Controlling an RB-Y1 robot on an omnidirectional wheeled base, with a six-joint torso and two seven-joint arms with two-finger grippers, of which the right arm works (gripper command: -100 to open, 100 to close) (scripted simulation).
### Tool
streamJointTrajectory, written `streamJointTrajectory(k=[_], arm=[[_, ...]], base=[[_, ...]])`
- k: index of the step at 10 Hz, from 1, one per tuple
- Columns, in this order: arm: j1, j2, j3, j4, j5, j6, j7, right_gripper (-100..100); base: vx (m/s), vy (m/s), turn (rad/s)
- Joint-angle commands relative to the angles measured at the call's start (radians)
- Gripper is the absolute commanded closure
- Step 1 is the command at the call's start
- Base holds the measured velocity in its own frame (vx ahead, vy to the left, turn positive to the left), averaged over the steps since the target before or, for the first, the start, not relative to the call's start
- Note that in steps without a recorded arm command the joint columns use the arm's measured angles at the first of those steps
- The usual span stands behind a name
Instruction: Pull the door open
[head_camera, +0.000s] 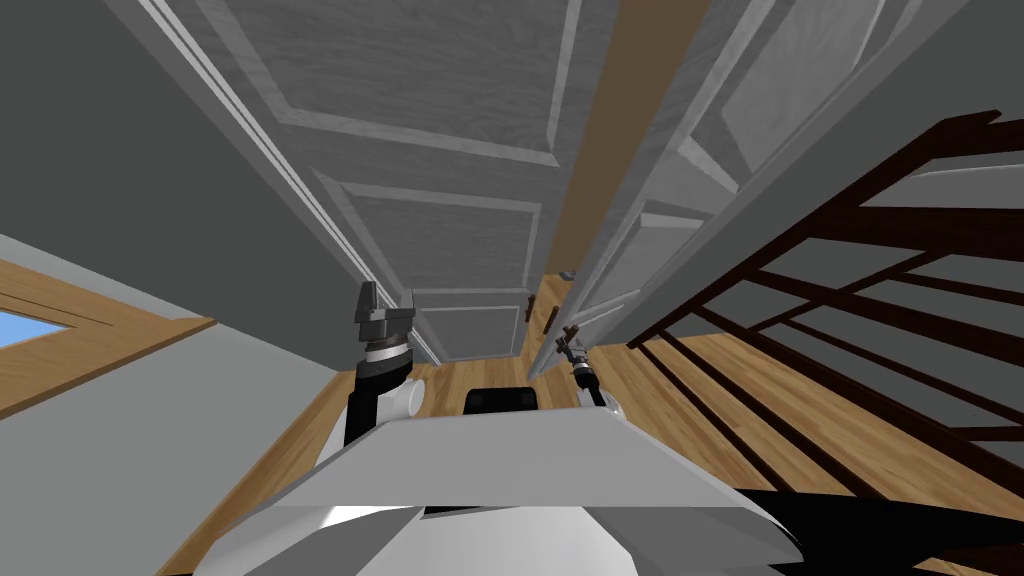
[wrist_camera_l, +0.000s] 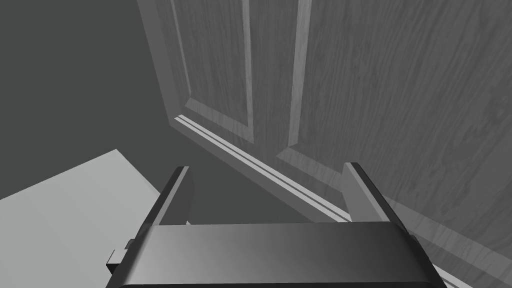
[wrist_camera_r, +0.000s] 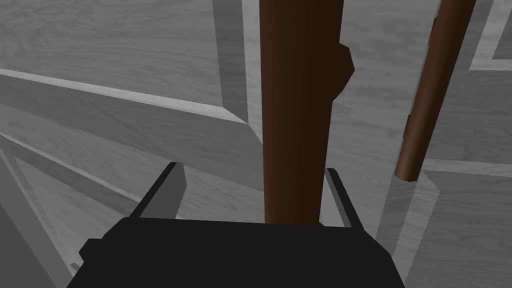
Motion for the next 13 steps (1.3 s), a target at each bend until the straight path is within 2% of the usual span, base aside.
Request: streamJointTrajectory(k=[1, 4, 6, 9, 11, 13], arm=[[0.014, -0.009, -0.015, 0.037, -0.010, 0.002, -0.002, 100], [0.043, -0.033, -0.027, 0.049, -0.042, 0.004, -0.073, 100], [0.047, -0.036, -0.028, 0.050, -0.046, 0.004, -0.083, 100], [0.066, -0.052, -0.035, 0.058, -0.072, 0.006, -0.143, 100], [0.069, -0.054, -0.036, 0.059, -0.076, 0.006, -0.153, 100], [0.075, -0.060, -0.037, 0.061, -0.091, 0.007, -0.190, 100]], base=[[-0.154, -0.034, -0.043], [-0.176, -0.059, -0.016], [-0.103, -0.017, -0.010], [-0.089, -0.018, 0.005], [-0.062, -0.028, 0.005], [-0.075, -0.027, 0.023]])
